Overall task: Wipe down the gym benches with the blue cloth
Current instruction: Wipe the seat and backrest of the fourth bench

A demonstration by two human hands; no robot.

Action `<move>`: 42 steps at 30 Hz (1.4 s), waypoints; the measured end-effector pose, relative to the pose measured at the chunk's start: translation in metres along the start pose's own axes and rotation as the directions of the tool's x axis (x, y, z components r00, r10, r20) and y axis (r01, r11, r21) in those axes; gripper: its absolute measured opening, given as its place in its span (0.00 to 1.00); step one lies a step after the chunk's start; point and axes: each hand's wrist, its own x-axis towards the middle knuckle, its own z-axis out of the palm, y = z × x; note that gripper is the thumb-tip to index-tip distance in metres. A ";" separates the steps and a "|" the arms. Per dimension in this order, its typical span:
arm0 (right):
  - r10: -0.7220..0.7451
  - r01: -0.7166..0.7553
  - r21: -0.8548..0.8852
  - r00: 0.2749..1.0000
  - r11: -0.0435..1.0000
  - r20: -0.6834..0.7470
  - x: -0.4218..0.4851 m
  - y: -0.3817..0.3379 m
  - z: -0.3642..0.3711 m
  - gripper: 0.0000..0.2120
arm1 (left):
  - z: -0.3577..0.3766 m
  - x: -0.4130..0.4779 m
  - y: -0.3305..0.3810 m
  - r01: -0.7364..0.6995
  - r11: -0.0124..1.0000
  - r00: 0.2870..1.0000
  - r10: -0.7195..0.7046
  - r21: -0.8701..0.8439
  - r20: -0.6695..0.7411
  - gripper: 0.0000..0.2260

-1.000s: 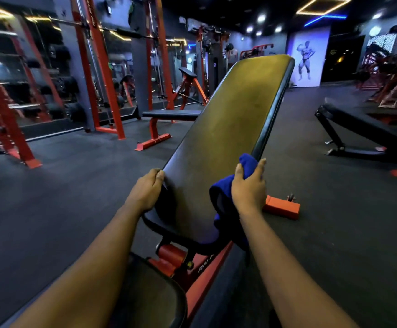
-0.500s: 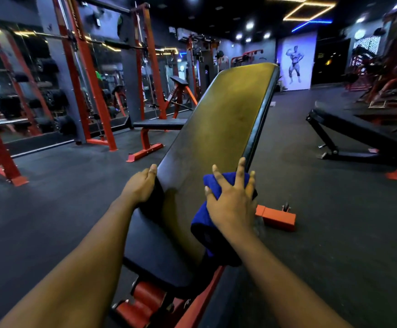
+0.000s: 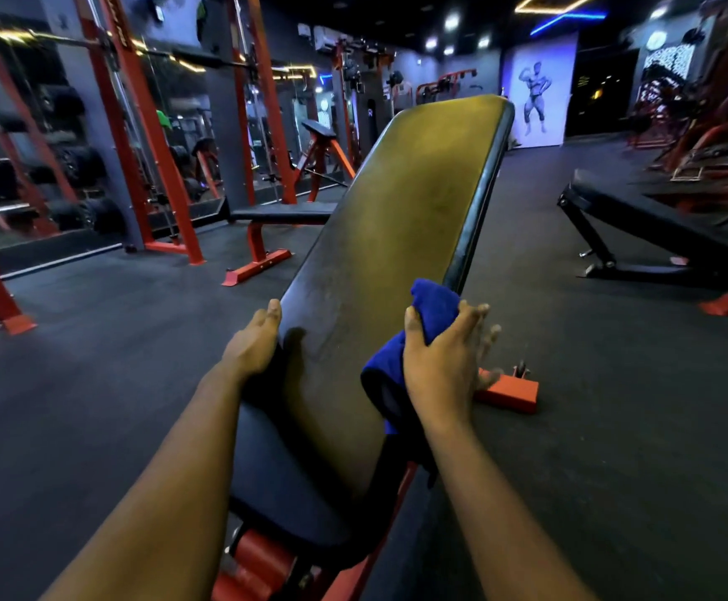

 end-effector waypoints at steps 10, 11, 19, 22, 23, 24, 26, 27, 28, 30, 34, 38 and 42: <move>0.005 -0.004 -0.041 1.000 0.999 0.013 0.046 -0.024 0.000 0.36 | 0.000 0.000 -0.001 -0.005 1.000 1.000 0.005 0.030 -0.019 0.28; 0.023 -0.023 -0.016 1.000 1.000 -0.011 0.043 -0.022 0.002 0.38 | 0.001 0.000 -0.001 -0.002 0.999 1.000 0.003 0.032 -0.015 0.29; 0.054 -0.060 -0.101 0.997 0.993 -0.062 0.068 -0.031 0.000 0.28 | -0.005 0.020 0.013 -0.032 0.999 0.999 0.033 0.020 -0.023 0.30; 0.073 -0.083 -0.110 0.993 0.990 -0.095 0.085 -0.043 0.000 0.29 | -0.005 0.026 0.031 -0.089 0.996 0.996 0.088 -0.021 -0.033 0.28; 0.049 -0.065 -0.148 0.993 0.987 -0.110 0.081 -0.040 0.001 0.30 | -0.004 0.030 0.039 -0.102 0.994 0.995 0.102 -0.032 -0.021 0.28; 0.005 -0.027 -0.190 0.993 0.981 -0.114 0.072 -0.036 0.004 0.32 | -0.004 0.035 0.046 -0.113 0.993 0.993 0.113 -0.035 -0.015 0.28; -0.058 0.032 -0.244 0.993 0.969 -0.100 0.064 -0.027 0.007 0.33 | -0.005 0.050 0.061 -0.132 0.990 0.991 0.132 -0.040 0.001 0.28; -0.055 0.033 -0.244 0.995 0.969 -0.088 0.071 -0.028 0.007 0.32 | -0.005 0.057 0.070 -0.139 0.990 0.990 0.139 -0.037 0.007 0.29; -0.035 0.013 -0.235 0.995 0.972 -0.089 0.081 -0.032 0.006 0.30 | -0.006 0.061 0.075 -0.140 0.990 0.990 0.140 -0.033 0.014 0.30; 0.027 -0.046 -0.212 0.995 0.976 -0.093 0.107 -0.045 0.005 0.27 | -0.005 0.069 0.084 -0.148 0.989 0.988 0.149 -0.023 0.027 0.30; 0.037 -0.060 -0.226 0.994 0.972 -0.105 0.125 -0.054 0.005 0.32 | -0.003 0.077 0.095 -0.164 0.986 0.986 0.164 -0.001 0.036 0.32; -0.090 0.053 -0.342 0.991 0.938 -0.094 0.114 -0.038 0.012 0.38 | 0.004 0.097 0.106 -0.188 0.982 0.982 0.188 0.005 0.028 0.31; -0.006 -0.036 -0.339 0.993 0.940 -0.121 0.169 -0.058 0.017 0.37 | 0.006 0.131 0.132 -0.216 0.976 0.975 0.216 -0.011 0.043 0.32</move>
